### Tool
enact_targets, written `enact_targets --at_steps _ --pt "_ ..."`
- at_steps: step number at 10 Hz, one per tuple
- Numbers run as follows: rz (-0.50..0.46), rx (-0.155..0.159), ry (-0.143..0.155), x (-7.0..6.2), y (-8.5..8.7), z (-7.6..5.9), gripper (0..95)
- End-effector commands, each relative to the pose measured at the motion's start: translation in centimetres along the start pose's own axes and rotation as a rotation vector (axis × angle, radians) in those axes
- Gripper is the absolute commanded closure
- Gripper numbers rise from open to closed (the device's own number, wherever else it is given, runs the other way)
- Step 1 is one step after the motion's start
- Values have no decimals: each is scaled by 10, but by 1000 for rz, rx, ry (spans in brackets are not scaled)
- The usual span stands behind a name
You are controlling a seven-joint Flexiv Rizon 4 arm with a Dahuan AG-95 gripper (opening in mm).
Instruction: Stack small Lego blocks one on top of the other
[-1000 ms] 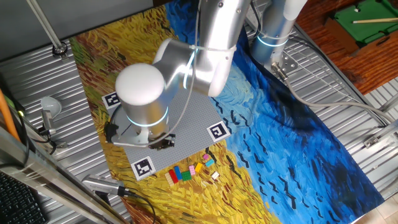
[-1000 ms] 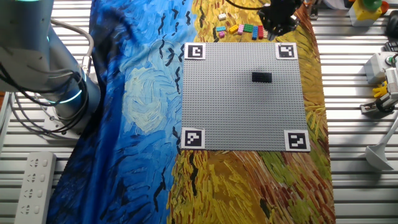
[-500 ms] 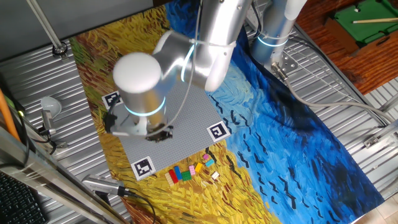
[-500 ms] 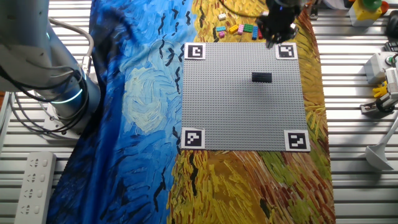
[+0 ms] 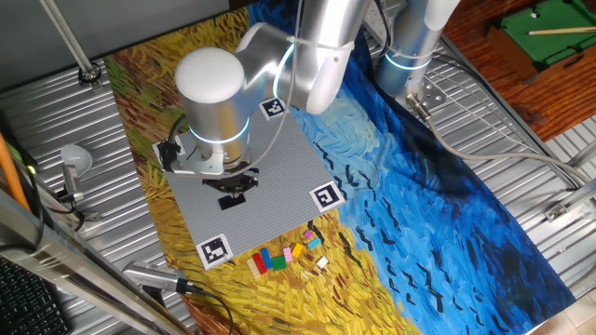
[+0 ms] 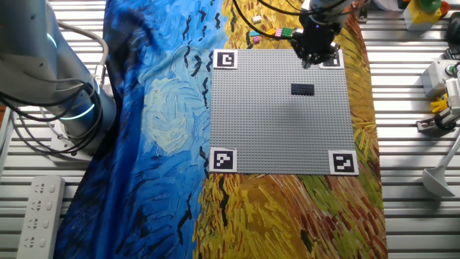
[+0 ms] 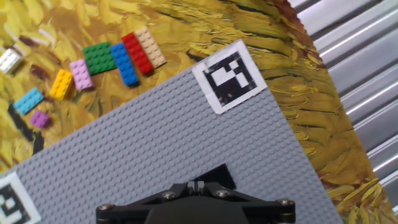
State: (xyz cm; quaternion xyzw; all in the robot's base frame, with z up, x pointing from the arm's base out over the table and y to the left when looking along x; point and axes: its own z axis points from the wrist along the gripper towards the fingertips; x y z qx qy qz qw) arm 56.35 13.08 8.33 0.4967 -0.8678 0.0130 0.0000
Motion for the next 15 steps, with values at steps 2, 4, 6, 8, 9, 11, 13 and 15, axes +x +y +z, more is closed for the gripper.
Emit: enact_targets --at_steps 2,4,6,8,9,11,13,15 --pt "87 22 -14 2 1 -2 950" --pt "85 26 -27 2 1 -2 950" --pt "65 31 -20 5 -1 4 950" --pt "60 27 -19 7 -3 16 950" --pt "59 26 -20 9 -5 21 950" --pt "43 24 -23 15 -8 34 950" --pt "41 23 -28 19 -10 43 950" --pt "45 14 -48 21 -10 51 950"
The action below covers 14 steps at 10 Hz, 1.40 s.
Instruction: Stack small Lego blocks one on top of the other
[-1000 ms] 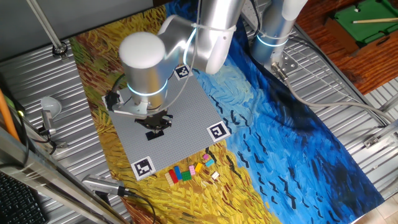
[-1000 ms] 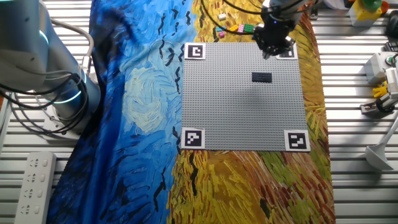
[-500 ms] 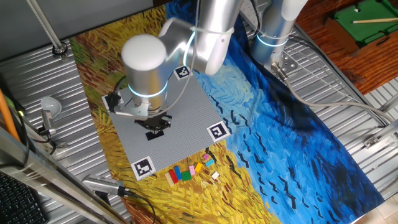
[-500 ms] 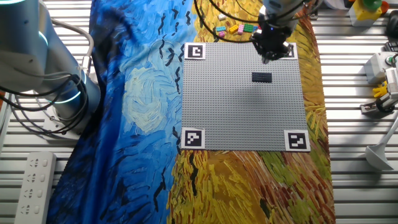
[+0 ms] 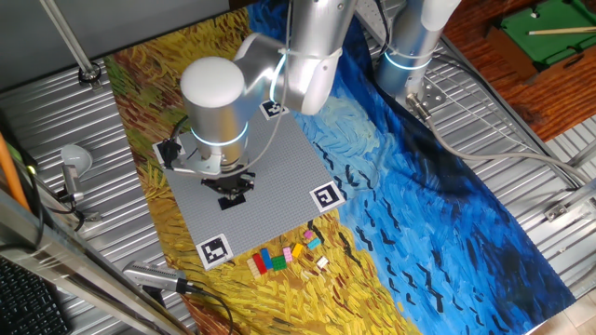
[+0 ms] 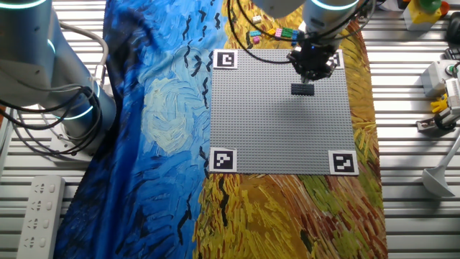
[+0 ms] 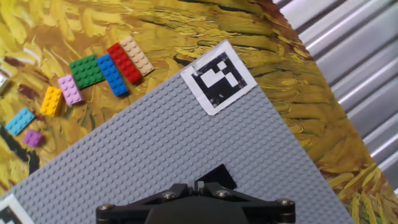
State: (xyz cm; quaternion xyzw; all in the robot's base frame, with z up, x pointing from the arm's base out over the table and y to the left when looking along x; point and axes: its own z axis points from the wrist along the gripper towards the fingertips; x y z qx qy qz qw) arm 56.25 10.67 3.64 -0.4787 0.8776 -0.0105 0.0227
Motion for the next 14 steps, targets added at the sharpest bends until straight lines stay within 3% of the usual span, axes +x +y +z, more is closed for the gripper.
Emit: enact_targets --at_steps 1,8,14 --pt "3 -4 -9 0 0 5 950" --pt "-20 -3 -24 1 1 18 950" --pt "-73 -8 -72 1 2 21 950"
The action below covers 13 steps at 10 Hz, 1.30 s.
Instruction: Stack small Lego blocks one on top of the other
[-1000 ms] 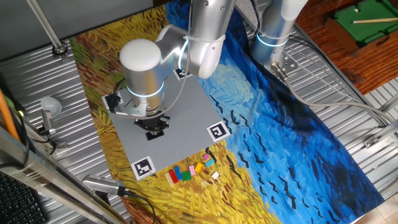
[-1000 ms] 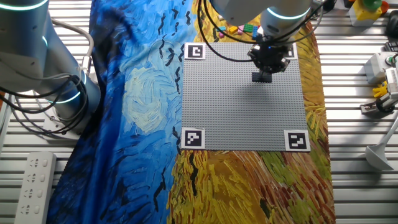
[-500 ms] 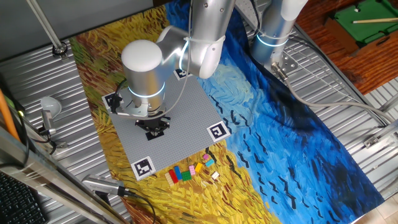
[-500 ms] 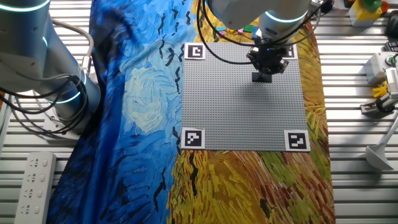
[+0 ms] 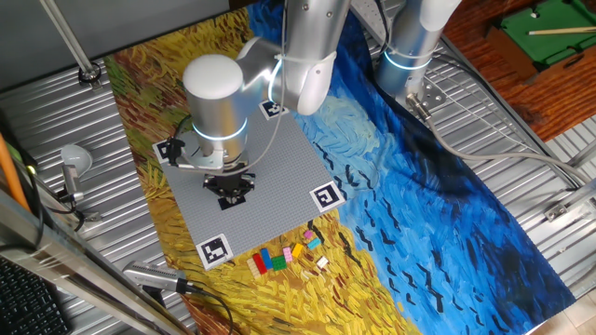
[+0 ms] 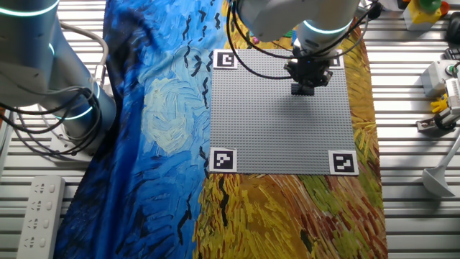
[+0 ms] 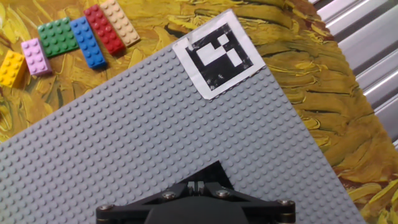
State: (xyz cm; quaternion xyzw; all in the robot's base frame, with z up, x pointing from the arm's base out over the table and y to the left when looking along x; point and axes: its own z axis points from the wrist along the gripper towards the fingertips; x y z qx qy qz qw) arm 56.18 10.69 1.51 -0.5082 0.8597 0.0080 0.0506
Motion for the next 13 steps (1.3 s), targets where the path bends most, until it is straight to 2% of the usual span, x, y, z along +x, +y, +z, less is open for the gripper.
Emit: enact_targets --at_steps 1,13 --pt "-10 -2 -4 0 0 0 950" --pt "-29 -3 -56 -6 3 2 950"
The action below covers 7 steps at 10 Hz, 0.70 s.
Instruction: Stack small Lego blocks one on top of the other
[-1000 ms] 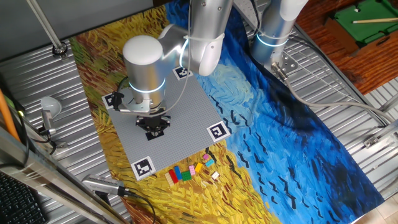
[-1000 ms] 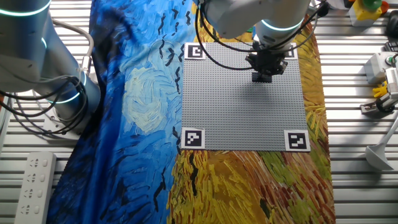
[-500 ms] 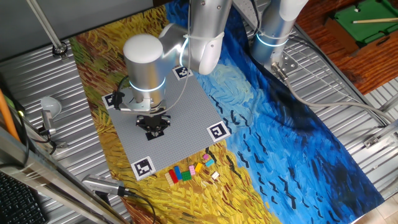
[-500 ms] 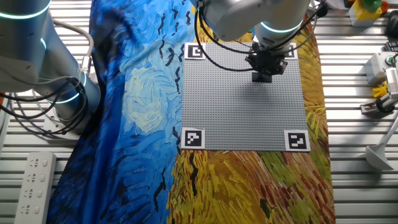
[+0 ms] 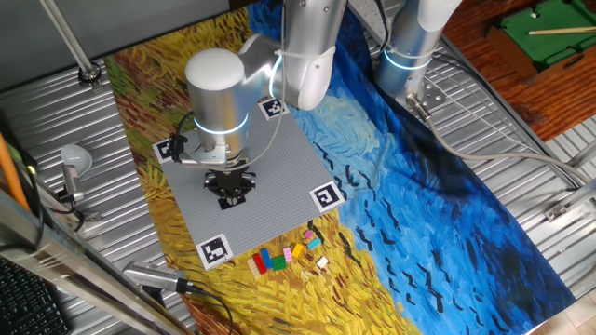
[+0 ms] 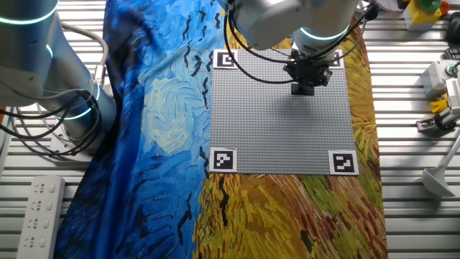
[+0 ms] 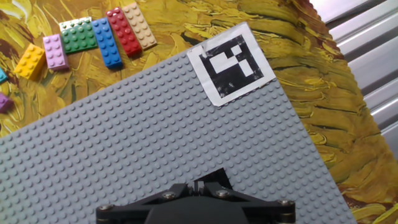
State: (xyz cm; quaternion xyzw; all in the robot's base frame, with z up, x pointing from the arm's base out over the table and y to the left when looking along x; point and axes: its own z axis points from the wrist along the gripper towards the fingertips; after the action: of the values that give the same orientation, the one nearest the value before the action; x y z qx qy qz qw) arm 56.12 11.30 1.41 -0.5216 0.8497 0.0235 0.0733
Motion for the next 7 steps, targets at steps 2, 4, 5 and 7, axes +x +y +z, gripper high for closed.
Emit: enact_targets --at_steps 2,4,5,7 --pt "10 3 -3 -5 1 2 950" --pt "4 8 -1 -5 1 1 950" --pt "4 9 -3 -5 1 1 950" --pt "2 11 -3 -2 0 1 950"
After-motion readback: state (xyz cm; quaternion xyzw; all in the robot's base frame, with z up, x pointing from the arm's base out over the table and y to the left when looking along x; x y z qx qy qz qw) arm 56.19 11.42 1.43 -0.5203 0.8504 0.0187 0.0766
